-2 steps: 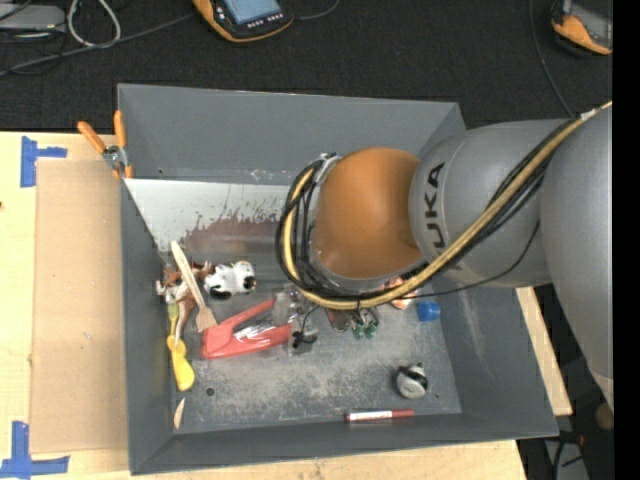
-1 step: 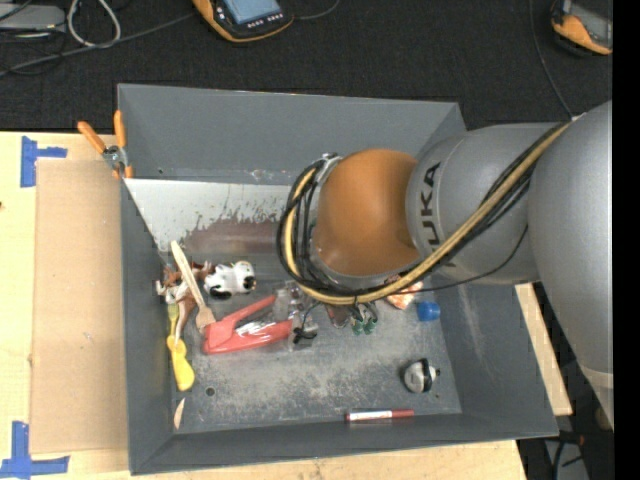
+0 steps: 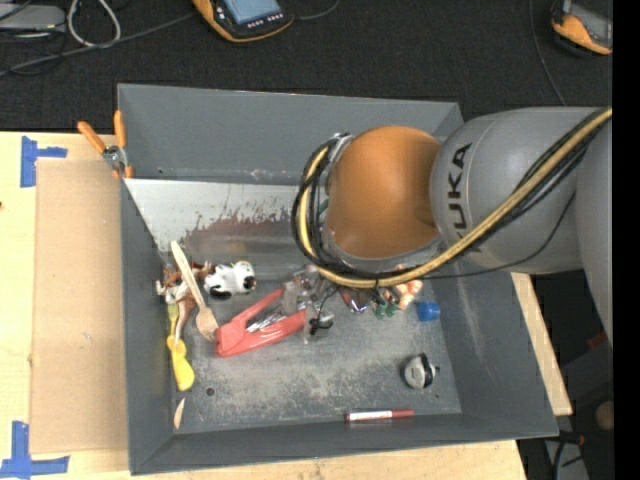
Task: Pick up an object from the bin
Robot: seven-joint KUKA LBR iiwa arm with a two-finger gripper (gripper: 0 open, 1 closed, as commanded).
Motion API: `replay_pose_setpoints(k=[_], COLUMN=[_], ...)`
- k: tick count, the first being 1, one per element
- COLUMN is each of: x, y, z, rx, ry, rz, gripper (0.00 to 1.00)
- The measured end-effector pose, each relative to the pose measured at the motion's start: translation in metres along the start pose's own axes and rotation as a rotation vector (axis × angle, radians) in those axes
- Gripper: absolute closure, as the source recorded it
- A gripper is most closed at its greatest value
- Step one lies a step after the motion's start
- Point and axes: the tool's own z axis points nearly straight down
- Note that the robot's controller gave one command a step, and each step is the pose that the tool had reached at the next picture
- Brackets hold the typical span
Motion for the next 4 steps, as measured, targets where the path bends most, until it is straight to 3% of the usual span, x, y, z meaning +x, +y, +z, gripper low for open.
replay_pose_setpoints(k=[1,2,3,4], x=[-0.019,-0.027,-0.020,-0.026], y=[0.004,0.011,0.009,0.009], z=[-0.064,-0.074,-0.027,-0.101], rx=[0.000,0.002,0.000,0.001], ry=[0.002,-0.014,0.006,-0.002], rz=[0.046,0.082,0.013,0.030], gripper=[1.00,1.00,1.00,1.00])
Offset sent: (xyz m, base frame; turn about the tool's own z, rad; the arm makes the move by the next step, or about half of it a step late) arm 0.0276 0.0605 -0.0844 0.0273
